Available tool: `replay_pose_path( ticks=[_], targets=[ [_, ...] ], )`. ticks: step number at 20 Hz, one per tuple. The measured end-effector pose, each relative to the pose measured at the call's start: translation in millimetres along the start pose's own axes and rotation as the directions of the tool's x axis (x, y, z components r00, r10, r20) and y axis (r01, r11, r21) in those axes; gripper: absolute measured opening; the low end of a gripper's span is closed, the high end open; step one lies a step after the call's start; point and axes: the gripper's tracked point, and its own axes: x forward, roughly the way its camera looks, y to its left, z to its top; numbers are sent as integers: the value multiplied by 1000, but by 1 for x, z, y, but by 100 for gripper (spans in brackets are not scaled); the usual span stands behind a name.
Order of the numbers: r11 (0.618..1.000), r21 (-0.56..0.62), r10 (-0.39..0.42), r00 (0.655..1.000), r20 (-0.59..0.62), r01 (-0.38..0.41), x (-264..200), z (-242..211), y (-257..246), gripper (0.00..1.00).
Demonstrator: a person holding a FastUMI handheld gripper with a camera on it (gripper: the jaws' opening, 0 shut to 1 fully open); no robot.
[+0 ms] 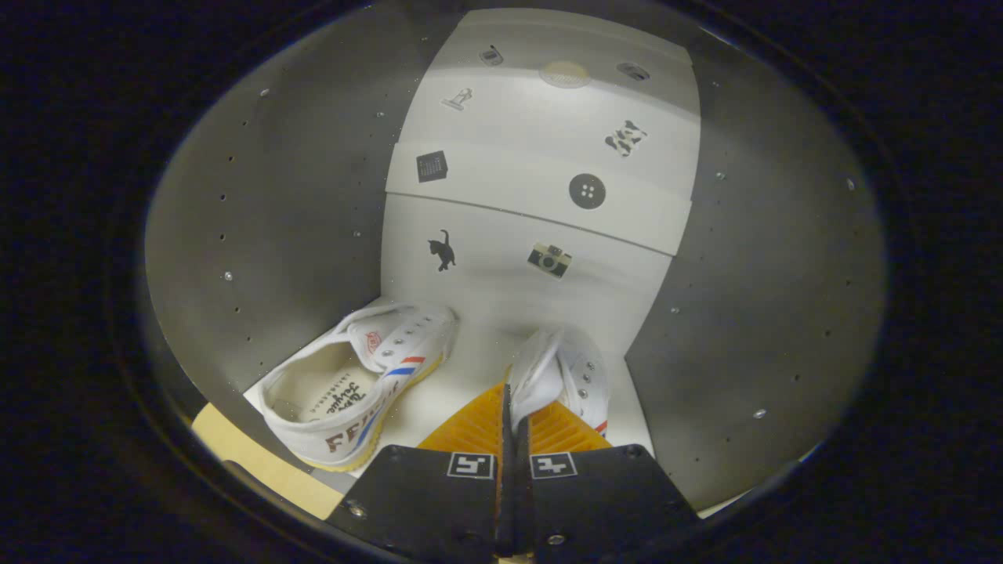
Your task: Open the shoe cabinet door, grab the shoes and put them into the shoe cabinet, then close the shoe cabinet door.
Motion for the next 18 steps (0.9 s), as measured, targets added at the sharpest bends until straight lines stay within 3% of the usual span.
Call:
replay_pose_path(
  ticks=[4,5,8,9,11,14,18],
  targets=[
    [1000,28,2,1000,-6,-2,2,-2,6,8],
    [1000,28,-2,1000,-4,2,2,-2,6,14],
    [999,40,2,1000,-7,-2,-6,-1,9,15],
    [999,44,-2,1000,-8,2,-11,-1,9,21],
    [999,44,-14,1000,-5,14,-22,-3,10,40],
    [997,36,-68,997,36,66,-53,2,7,50],
    [995,68,-79,993,82,73,-113,9,17,68]
  ],
)
